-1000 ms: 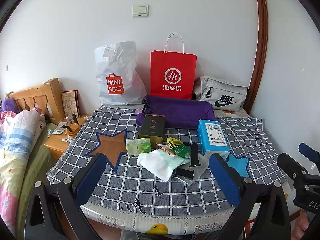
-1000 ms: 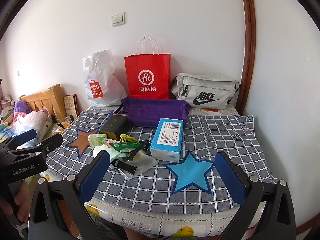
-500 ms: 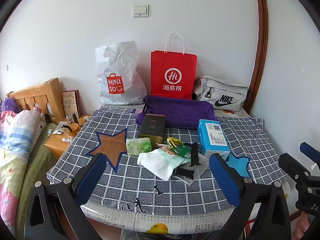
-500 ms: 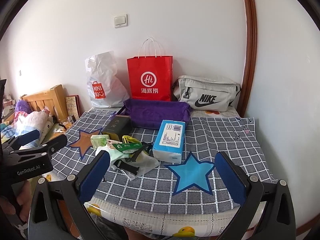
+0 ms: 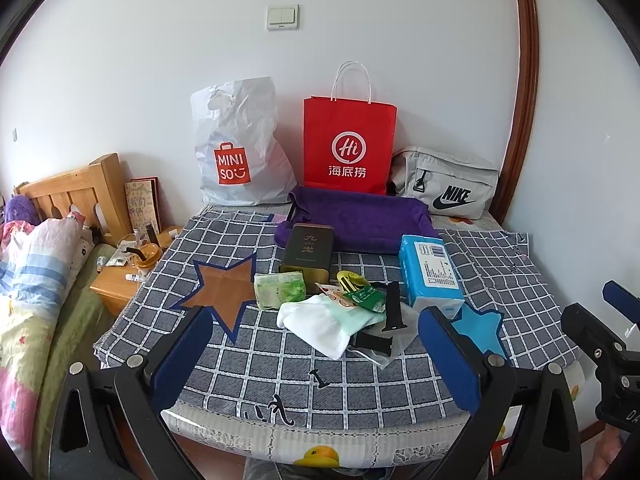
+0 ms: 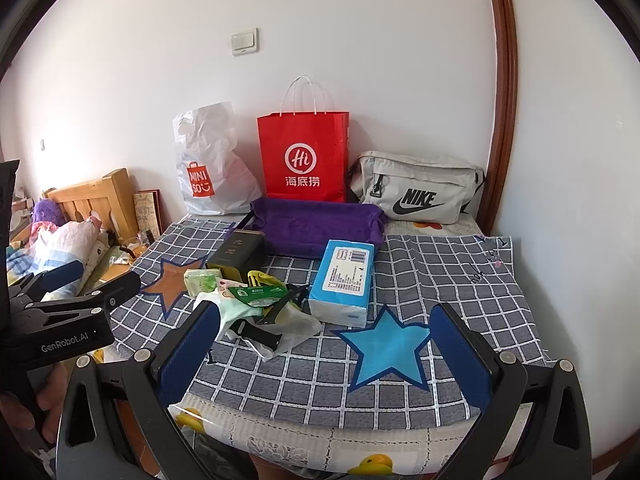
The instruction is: Organize soft objects
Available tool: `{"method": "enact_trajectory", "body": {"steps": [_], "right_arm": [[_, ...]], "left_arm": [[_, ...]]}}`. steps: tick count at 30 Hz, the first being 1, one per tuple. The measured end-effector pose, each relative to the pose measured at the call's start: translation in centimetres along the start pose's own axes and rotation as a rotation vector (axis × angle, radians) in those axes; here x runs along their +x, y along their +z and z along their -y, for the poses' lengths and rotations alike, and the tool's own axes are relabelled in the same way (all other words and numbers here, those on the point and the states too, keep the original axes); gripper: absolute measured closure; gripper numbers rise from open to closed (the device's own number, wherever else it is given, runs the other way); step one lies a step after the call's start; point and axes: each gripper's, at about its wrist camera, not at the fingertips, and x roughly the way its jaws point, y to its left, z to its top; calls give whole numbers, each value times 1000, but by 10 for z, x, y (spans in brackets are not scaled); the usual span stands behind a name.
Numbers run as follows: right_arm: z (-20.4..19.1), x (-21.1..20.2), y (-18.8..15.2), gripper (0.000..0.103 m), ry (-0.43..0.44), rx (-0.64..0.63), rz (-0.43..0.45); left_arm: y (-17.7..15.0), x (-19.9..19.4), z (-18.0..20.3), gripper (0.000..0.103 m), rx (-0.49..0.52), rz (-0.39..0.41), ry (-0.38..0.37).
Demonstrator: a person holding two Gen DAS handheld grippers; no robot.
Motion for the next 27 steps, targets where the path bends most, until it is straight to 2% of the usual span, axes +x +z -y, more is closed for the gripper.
{"method": "enact_trajectory", "body": {"steps": [13,20,27], "right_arm": [[2,30,0,0,15,-12,-13],[10,72,-12,0,39,20,-64],[15,129,-31,0,57,47,-173]], "left_arm": [[8,33,1,0,12,-33,12],[-2,86,-28,0,-11,-127,72],[-20,139,-60,1,-47,-221,121]]}}
